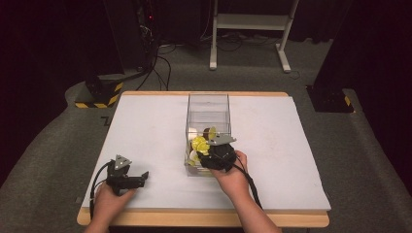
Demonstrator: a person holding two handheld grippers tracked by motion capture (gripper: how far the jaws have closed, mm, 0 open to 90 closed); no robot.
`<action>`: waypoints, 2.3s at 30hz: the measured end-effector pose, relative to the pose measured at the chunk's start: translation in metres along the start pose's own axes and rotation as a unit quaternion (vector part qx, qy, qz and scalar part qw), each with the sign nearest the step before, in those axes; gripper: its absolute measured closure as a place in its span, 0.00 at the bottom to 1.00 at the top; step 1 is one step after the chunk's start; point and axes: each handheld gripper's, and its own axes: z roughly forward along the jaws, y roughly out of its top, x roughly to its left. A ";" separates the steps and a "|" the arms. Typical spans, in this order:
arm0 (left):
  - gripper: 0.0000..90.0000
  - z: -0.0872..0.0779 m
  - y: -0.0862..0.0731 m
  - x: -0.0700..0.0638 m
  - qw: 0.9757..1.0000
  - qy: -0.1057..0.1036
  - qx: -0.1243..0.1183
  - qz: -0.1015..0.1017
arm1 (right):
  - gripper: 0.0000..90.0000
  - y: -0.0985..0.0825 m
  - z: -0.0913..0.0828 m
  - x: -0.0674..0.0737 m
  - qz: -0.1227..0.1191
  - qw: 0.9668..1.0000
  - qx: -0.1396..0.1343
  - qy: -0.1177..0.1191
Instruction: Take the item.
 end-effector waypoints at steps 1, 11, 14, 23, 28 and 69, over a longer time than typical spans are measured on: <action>0.06 0.000 0.000 0.000 1.000 0.000 0.000 0.000 | 0.42 0.000 0.000 0.000 -0.002 1.000 -0.001 0.000; 0.07 0.000 0.000 0.000 1.000 0.000 0.000 0.000 | 0.42 -0.004 -0.004 0.000 -0.004 1.000 -0.019 -0.001; 0.06 0.000 0.000 0.000 1.000 0.000 0.000 0.000 | 0.42 -0.006 -0.004 0.000 -0.002 1.000 -0.024 0.002; 0.07 0.000 0.000 0.000 1.000 0.000 0.000 0.000 | 0.42 -0.012 -0.005 -0.001 0.005 0.999 -0.043 0.004; 0.07 0.000 0.000 0.000 1.000 0.000 0.001 0.003 | 0.42 -0.013 -0.007 -0.001 0.004 0.999 -0.047 0.005; 0.07 0.000 0.000 0.000 1.000 0.000 0.000 0.001 | 0.42 -0.011 -0.041 -0.012 0.025 0.995 -0.092 0.014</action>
